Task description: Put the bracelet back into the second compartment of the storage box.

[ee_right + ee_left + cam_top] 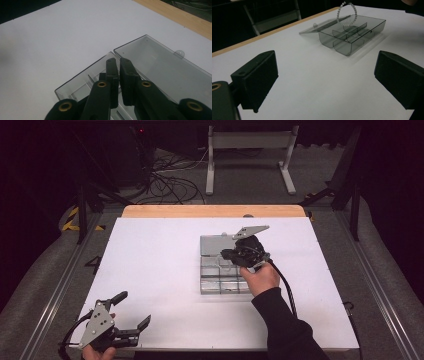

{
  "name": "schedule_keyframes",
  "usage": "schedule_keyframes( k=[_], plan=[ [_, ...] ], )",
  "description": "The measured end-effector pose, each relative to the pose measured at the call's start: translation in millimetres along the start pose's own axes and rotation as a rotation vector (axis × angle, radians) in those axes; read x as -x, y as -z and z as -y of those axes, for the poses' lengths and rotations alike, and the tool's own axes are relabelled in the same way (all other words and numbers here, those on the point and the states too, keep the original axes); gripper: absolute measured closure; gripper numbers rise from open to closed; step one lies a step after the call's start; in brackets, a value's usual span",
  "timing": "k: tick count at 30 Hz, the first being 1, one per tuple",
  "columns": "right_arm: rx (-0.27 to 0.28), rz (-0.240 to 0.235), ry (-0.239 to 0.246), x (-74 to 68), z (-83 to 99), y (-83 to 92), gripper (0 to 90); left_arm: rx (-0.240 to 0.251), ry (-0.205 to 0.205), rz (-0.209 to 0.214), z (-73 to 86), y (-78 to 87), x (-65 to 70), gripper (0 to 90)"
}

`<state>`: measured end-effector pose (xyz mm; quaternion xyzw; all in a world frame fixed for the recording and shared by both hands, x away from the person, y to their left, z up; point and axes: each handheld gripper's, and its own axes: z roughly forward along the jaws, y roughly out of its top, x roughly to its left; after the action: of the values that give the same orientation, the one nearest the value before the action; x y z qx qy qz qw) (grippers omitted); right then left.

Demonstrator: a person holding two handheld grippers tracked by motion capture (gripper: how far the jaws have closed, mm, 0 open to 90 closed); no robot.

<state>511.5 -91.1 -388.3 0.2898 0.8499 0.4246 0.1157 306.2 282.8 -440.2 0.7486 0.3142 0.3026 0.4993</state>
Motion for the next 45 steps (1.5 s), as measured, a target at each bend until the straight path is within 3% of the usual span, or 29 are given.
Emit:
schedule_keyframes(
  k=[19,45],
  plan=[
    [-0.031,-0.016,-0.018,-1.5,6.8,-12.8,86.4,-0.001,0.002,0.002,0.1,-0.3,0.0,5.7],
    [-0.073,0.01,-0.074,14.6,18.0,-19.4,85.7,0.0,-0.007,-0.003,0.0,-0.3,-0.9,5.7]
  ],
)
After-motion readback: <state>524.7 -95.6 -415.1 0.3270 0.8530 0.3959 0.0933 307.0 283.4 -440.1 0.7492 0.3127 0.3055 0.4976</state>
